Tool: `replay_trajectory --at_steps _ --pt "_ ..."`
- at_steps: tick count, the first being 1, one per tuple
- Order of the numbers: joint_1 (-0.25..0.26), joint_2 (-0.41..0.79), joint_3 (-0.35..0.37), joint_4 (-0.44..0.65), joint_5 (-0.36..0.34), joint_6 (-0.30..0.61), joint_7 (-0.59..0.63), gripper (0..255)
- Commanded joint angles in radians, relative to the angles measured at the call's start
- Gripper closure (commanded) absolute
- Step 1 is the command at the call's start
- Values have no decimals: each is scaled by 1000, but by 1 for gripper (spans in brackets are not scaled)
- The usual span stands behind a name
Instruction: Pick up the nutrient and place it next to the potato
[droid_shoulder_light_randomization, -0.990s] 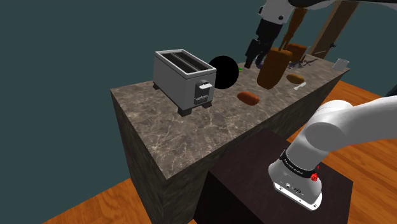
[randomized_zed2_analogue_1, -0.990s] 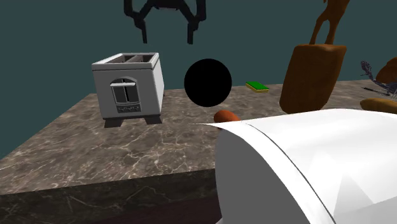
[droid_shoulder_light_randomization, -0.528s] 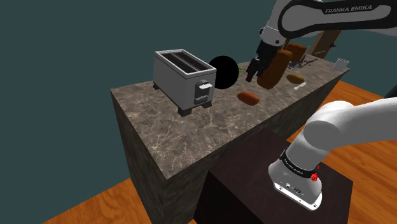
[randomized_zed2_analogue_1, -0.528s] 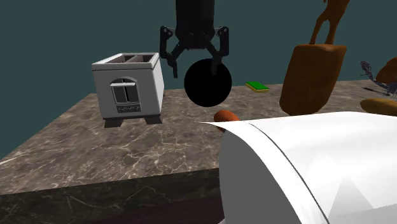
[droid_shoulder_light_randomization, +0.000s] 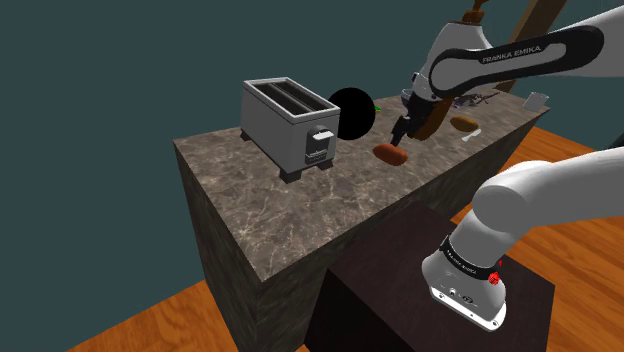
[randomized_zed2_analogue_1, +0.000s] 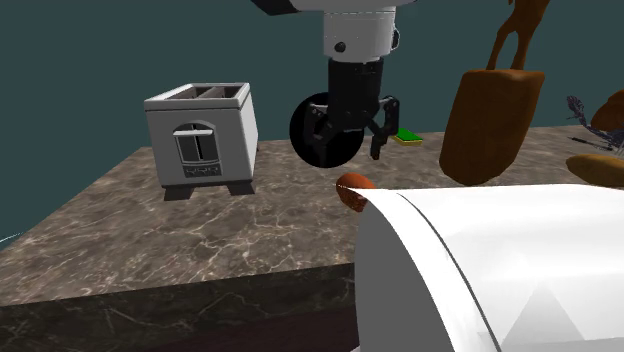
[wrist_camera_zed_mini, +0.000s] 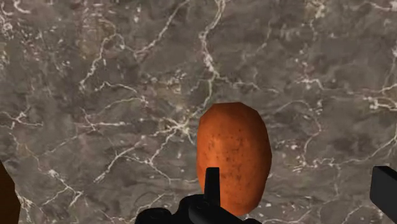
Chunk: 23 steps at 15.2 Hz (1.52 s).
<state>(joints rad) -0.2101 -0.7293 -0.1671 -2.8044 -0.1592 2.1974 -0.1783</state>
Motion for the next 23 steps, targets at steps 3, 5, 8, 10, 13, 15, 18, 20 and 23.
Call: replay_trajectory --at_steps 3,5,8,10,13,15,18,20,23 --pt "-46 73 -45 -40 -48 130 -25 0" --pt "-47 99 -49 -53 -52 168 -25 0" --pt "-48 141 -56 -69 -57 227 -23 0" --pt "-49 181 -62 -81 -62 279 -22 0" --pt "-49 181 -62 -81 -62 279 -22 0" --pt "-49 181 -62 -81 -62 279 -22 0" --pt "-49 181 -62 -81 -62 278 -22 0" --pt "-49 181 -62 -81 -62 278 -22 255" --pt "-49 181 -62 -81 -62 278 -22 255"
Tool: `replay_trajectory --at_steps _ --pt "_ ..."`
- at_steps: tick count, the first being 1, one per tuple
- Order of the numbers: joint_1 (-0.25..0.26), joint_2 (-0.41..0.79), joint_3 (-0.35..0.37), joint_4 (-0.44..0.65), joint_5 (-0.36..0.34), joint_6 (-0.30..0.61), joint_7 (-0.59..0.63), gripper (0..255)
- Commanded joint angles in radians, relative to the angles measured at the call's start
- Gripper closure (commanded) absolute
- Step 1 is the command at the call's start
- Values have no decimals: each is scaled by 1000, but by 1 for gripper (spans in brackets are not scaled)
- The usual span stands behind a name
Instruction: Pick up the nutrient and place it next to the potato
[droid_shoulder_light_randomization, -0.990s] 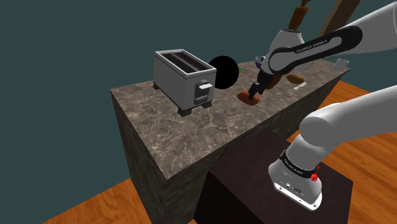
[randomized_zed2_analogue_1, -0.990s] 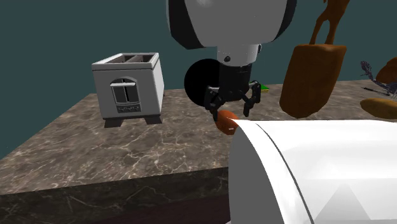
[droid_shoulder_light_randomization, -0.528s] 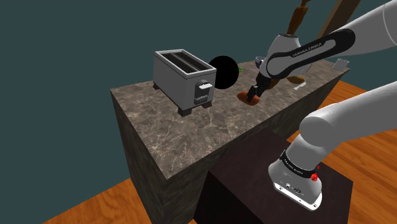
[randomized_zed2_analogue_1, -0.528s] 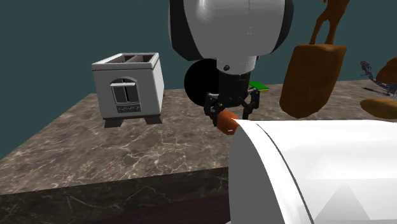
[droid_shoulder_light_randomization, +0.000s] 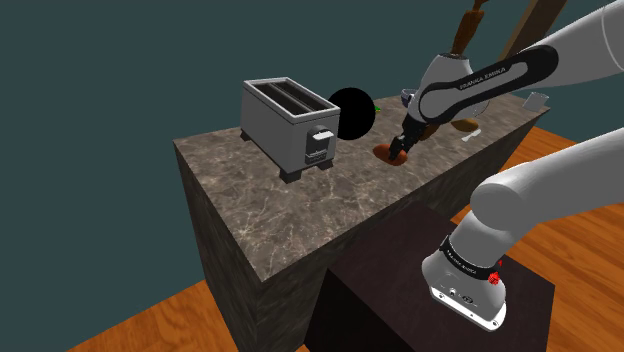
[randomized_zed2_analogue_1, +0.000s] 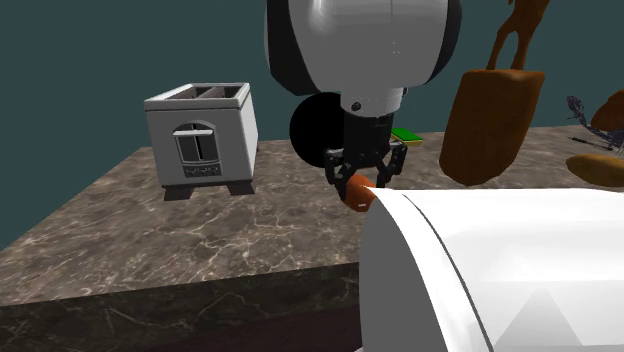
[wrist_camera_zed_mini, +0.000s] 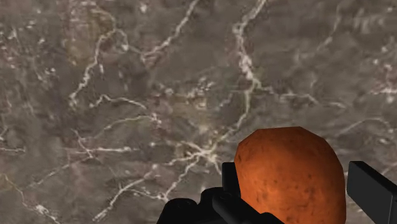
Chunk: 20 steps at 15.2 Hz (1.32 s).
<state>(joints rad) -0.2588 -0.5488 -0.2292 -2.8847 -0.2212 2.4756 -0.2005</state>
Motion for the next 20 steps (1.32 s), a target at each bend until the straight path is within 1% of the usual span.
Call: replay_trajectory --at_steps 1,5,12,20 --pt "0 1 0 0 0 0 0 255" --pt "0 1 0 0 0 0 0 255" --pt "5 -81 13 50 15 -132 -6 255" --pt "10 -146 28 123 31 -269 -12 255"
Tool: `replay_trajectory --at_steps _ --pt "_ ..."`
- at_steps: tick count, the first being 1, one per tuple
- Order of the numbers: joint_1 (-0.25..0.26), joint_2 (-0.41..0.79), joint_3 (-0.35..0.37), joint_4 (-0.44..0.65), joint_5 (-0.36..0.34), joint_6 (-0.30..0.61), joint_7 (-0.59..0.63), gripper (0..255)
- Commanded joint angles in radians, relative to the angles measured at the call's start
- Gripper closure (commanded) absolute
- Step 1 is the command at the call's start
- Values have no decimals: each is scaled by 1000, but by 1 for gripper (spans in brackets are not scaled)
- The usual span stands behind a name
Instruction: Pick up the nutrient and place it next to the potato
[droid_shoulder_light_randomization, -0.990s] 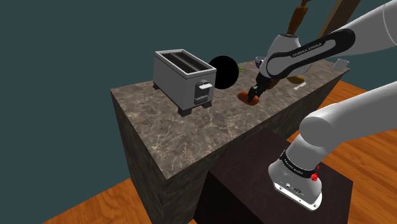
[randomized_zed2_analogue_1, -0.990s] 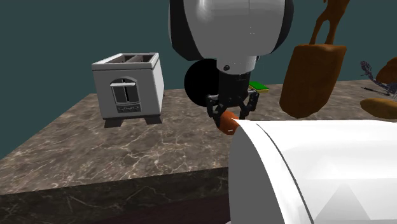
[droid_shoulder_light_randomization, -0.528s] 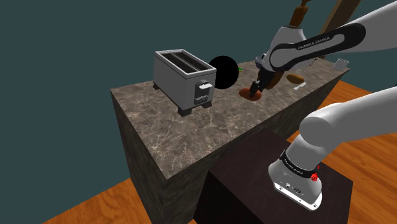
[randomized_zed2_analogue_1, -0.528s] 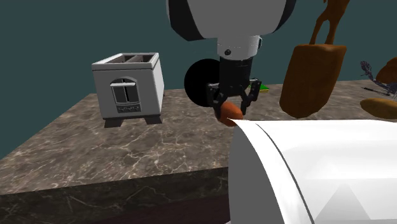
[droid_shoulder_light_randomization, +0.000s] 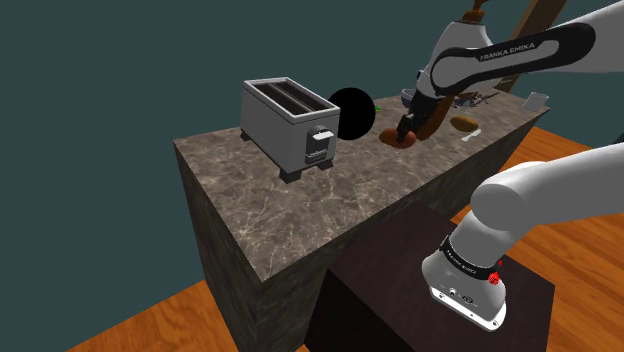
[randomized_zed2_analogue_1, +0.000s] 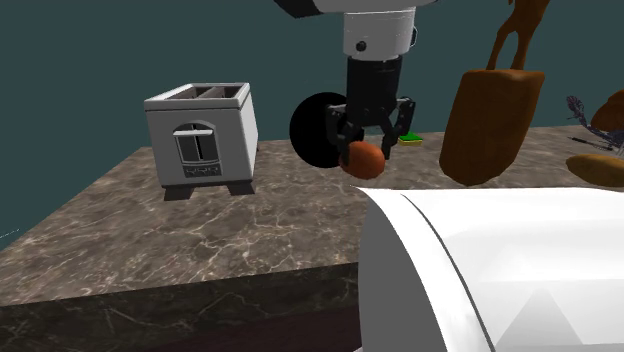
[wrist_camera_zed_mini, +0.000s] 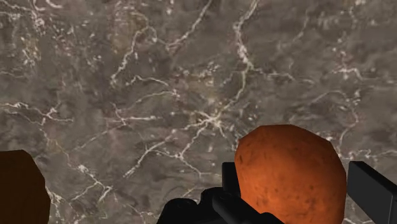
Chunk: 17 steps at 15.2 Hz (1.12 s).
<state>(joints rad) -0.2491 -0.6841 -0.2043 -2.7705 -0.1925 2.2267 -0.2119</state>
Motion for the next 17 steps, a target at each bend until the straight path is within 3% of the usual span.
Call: replay_trajectory --at_steps 1,12,17 --pt "1 -17 4 19 4 -36 -1 255" --pt "9 -60 22 133 23 -194 -8 255" --pt "-25 48 -91 218 -16 -157 -130 255"
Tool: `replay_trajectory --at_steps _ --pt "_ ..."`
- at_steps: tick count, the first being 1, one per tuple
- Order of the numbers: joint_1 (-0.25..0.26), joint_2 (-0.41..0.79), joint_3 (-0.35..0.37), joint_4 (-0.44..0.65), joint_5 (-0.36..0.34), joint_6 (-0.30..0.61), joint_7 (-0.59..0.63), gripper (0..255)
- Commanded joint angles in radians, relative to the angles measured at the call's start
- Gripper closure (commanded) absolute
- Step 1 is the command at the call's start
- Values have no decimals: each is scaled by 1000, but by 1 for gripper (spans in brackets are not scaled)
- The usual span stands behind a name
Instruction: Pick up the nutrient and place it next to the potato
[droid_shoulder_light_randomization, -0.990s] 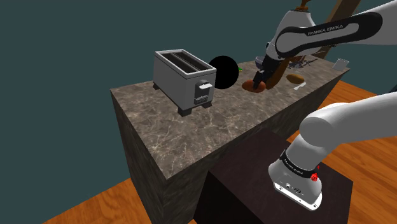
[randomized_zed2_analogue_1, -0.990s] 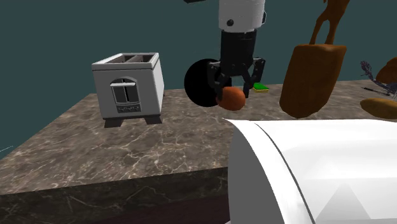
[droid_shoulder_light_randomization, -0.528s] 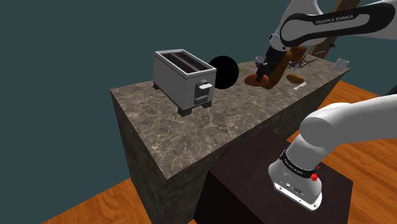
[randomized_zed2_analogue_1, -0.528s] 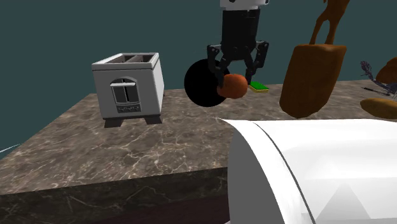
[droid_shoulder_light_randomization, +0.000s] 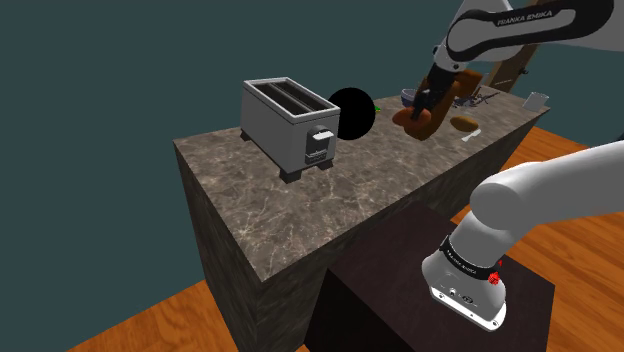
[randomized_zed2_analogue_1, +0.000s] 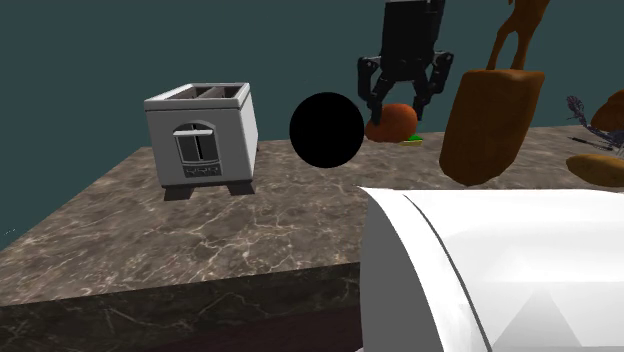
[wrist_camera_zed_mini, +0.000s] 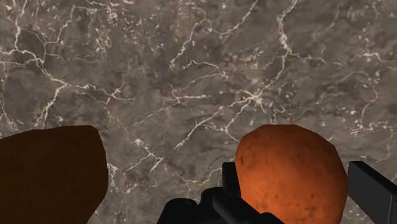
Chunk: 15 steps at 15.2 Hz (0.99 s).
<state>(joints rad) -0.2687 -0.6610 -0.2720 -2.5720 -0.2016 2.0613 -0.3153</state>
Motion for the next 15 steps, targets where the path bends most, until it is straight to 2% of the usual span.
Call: replay_trajectory --at_steps 1,8,12,15 --pt "-10 49 -46 39 -10 15 -51 255" --pt "-14 239 -202 209 5 53 -229 255" --pt "-3 365 -292 327 56 63 -345 255" --pt "4 471 -358 427 120 61 -442 255"
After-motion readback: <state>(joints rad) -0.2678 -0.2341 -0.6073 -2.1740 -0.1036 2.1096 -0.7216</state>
